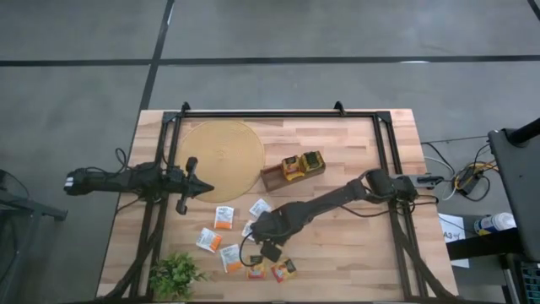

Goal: Pick & Place Tea
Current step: Put the orange tea bag into the middle section of the wooden organizer

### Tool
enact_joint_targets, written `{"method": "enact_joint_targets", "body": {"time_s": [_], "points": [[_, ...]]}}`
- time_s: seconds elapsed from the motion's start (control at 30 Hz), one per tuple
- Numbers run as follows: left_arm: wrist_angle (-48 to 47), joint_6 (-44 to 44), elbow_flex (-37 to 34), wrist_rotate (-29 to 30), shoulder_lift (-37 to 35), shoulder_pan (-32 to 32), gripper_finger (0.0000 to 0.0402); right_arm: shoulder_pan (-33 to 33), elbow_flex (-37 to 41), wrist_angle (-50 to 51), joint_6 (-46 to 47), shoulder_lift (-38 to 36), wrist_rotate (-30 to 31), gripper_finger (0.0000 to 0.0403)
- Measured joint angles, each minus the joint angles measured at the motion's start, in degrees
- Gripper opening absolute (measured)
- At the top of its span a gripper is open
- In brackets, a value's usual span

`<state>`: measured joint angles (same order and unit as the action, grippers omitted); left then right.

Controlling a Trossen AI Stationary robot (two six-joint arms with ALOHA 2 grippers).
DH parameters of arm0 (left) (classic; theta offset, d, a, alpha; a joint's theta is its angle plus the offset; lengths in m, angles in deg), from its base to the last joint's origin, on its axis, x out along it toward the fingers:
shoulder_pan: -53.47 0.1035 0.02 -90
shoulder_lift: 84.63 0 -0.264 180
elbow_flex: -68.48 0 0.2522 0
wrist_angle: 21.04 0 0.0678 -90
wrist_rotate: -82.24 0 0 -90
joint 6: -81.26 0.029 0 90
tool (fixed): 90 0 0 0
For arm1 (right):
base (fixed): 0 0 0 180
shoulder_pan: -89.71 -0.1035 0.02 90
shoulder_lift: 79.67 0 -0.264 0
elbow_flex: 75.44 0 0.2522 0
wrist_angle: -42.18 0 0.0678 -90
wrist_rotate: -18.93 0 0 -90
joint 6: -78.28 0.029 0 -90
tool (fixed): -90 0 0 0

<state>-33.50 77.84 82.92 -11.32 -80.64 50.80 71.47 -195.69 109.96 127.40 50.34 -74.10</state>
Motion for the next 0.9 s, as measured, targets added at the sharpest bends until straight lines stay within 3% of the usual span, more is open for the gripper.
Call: {"method": "enact_joint_targets", "body": {"time_s": [0.5,0.67,0.9], "points": [[0.0,0.0,0.0,0.0,0.0,0.0,0.0000,-1.9,2.2,-0.2,1.8,0.3,4.3,0.0189],[0.0,0.0,0.0,0.0,0.0,0.0,0.0000,-1.9,2.8,-1.5,1.9,0.5,4.9,0.0212],[0.0,0.0,0.0,0.0,0.0,0.0,0.0000,-1.9,5.5,-4.6,1.9,0.4,5.7,0.0215]]}}
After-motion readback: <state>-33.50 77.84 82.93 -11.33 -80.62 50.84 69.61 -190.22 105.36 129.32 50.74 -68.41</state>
